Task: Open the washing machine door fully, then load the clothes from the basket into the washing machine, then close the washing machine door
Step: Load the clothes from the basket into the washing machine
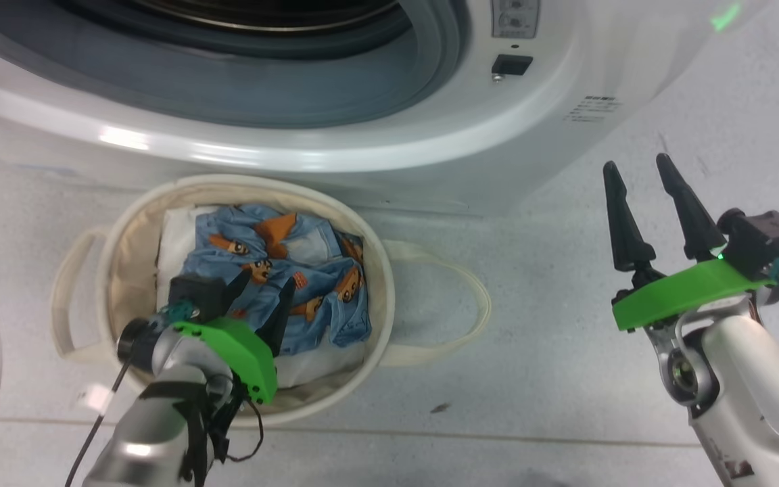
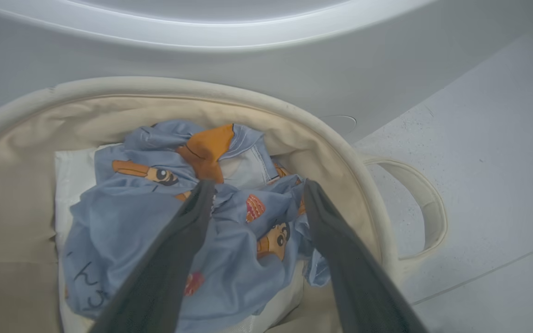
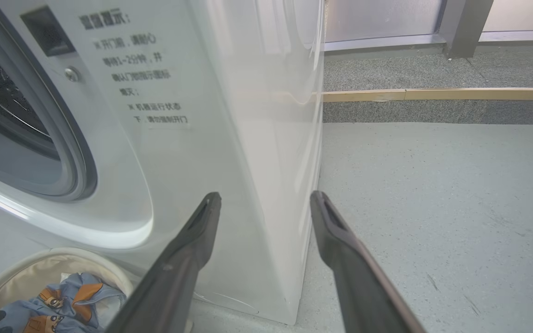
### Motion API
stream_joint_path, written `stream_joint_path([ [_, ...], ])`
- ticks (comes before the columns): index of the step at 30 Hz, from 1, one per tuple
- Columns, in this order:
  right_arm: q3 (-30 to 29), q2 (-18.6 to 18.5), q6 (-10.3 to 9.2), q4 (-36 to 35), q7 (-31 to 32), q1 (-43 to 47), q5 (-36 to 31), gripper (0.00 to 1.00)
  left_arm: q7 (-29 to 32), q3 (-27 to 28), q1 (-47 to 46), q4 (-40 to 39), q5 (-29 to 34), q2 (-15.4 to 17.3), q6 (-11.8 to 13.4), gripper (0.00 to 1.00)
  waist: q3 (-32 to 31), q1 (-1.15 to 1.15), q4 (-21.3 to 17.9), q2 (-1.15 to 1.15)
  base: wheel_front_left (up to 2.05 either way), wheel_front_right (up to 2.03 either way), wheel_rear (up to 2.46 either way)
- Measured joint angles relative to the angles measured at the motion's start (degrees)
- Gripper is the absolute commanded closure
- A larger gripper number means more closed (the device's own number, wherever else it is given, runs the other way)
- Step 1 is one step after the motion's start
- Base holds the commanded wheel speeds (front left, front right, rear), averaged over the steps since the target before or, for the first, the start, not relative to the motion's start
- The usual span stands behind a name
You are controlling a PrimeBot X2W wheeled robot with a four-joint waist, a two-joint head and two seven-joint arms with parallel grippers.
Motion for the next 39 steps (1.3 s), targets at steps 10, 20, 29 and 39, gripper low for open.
stream_joint_path([
  [10,-0.41,-0.80,0.00,-1.35,0.00,-2.14,-0.33,0.00,0.00,-5.57,-5.84,7.62,3.98,-0.21,0.00,0.00,5.64,0.00,-0.40,0.00,0.00,0.00,0.00],
  [20,-2.59,-0.90,0.00,-2.66,0.00,-2.15,-1.05,0.00,3.39,-11.24,-7.82,12.22,7.23,-0.11,0.21,0.00,9.03,-0.01,-0.77,0.00,0.00,0.00,0.00],
  [29,-3.15,-0.90,0.00,-4.69,-0.01,-3.15,-1.66,0.00,7.25,-10.93,-11.14,12.95,7.06,1.72,6.23,0.00,12.00,0.00,-2.51,0.00,0.00,0.00,0.00],
  [39,-4.65,-0.77,0.01,-5.37,-0.01,-3.19,-1.66,0.00,11.27,-10.22,-11.34,13.01,5.02,2.36,9.58,1.00,13.12,0.00,-4.67,0.00,0.00,0.00,0.00],
])
